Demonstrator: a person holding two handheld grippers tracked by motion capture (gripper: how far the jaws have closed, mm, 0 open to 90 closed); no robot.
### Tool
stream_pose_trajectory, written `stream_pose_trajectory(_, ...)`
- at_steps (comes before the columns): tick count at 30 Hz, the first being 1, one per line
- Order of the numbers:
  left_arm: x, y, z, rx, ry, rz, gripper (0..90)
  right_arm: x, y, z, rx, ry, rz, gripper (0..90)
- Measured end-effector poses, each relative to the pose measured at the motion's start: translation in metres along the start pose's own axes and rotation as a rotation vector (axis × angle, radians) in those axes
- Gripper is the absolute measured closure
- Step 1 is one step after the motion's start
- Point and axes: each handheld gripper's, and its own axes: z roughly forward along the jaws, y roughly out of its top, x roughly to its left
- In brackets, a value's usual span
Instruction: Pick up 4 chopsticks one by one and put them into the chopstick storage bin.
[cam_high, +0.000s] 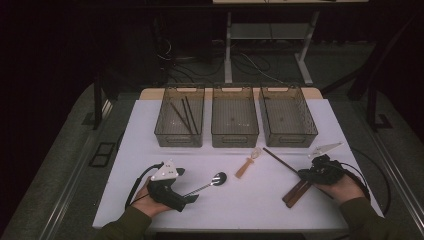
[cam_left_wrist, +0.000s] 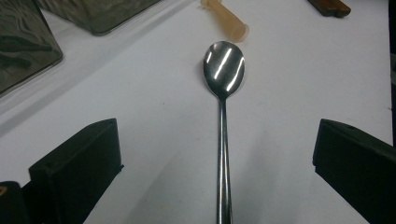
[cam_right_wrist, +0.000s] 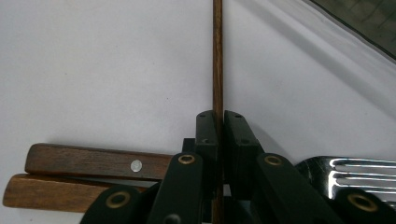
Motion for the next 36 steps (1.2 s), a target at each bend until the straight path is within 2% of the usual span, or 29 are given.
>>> stream_pose_trajectory(13,0.000,0.000,0.000,-0.001,-0.001,0.001,0.0,-0.002,0.003,-0.011,-0.019,0.015,0.009,84.7)
stream_pose_trajectory(22,0.000,0.000,0.000,-0.003,0.000,0.001,0.0,-0.003,0.003,-0.027,-0.078,0.033,0.011,84.7)
stream_pose_trajectory(26,0.001,-0.001,0.001,-0.007,0.002,-0.011,0.0,-0.002,0.005,-0.033,-0.119,0.059,0.012,84.7)
stream_pose_trajectory(36,0.003,-0.001,0.000,-0.023,0.001,-0.032,0.0,0.004,0.012,-0.038,-0.170,0.090,0.004,84.6)
